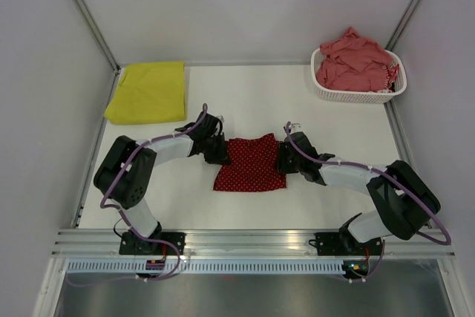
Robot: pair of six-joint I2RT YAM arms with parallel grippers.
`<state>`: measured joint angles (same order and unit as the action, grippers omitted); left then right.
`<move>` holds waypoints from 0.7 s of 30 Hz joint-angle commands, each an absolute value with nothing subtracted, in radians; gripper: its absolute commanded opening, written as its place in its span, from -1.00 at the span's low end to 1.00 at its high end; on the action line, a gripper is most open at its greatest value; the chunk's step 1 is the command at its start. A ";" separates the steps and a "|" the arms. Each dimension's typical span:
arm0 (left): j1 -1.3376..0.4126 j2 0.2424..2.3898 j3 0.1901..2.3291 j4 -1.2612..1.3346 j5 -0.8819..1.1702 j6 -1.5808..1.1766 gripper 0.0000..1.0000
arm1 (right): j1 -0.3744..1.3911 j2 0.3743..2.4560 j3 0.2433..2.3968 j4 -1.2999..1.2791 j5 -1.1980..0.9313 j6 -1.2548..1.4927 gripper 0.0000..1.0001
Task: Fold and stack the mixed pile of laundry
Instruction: Pick up the skirt from the center of the board.
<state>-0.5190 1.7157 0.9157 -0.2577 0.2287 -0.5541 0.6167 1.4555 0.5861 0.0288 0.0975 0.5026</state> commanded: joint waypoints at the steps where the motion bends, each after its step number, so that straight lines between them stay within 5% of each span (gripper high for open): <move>1: -0.534 1.796 0.873 -0.305 0.186 -0.560 -0.85 | 0.614 1.505 0.532 -0.048 0.068 0.500 -0.12; 10: -0.589 1.678 1.014 -0.425 -0.101 -0.453 -0.95 | 0.614 1.436 0.540 -0.057 0.051 0.466 -0.08; 16: -0.591 1.568 1.091 -0.452 -0.225 -0.278 -0.95 | 0.614 1.330 0.606 -0.052 0.022 0.394 0.44; 21: -0.589 1.606 1.221 -0.500 -0.359 -0.143 -0.95 | 0.614 1.264 0.666 -0.035 -0.023 0.384 0.51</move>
